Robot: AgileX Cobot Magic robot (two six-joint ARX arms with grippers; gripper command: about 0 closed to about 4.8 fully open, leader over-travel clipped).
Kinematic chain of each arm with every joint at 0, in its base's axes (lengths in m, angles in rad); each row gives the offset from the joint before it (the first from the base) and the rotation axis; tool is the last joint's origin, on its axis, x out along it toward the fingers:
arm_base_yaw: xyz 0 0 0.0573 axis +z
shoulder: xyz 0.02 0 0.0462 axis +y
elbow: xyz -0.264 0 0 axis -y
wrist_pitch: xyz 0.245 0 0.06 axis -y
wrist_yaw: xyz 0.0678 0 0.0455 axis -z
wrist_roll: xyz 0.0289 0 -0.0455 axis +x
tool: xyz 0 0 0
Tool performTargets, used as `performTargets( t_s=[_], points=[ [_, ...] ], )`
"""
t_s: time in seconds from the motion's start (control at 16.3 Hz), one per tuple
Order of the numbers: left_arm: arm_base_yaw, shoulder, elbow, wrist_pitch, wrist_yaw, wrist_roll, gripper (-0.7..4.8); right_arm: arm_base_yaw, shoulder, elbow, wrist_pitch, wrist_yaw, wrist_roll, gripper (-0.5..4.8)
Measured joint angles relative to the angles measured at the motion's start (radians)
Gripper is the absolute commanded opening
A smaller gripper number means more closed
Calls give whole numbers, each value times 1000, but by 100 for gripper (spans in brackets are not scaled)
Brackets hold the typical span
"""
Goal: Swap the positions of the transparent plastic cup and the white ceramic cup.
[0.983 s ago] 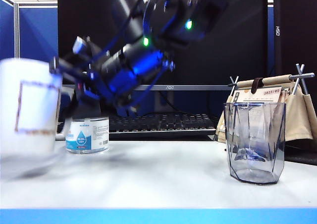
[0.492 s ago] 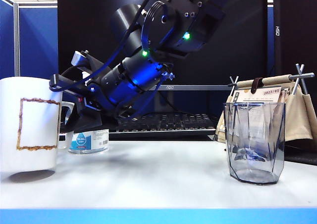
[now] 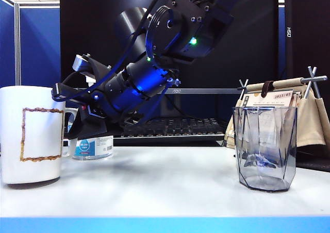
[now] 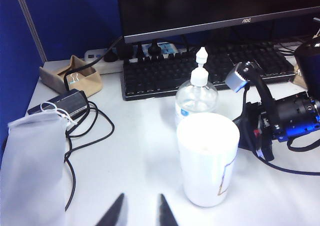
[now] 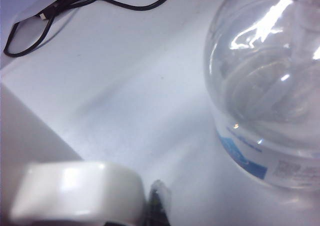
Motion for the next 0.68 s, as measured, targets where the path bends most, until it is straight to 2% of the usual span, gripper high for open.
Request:
performTargets(
  t_s=[0.06,0.18,0.55,0.68],
  points=[
    [0,0,0,0,0,1,85,0,0,0,0,-1,0,18],
    [0,0,0,0,0,1,85,0,0,0,0,-2,0,100],
    [0,0,0,0,0,2,84,12,0,4,16,-12,3,111],
    [0,0,0,0,0,2,84,16,0,4,-5,-12,3,153]
  ],
)
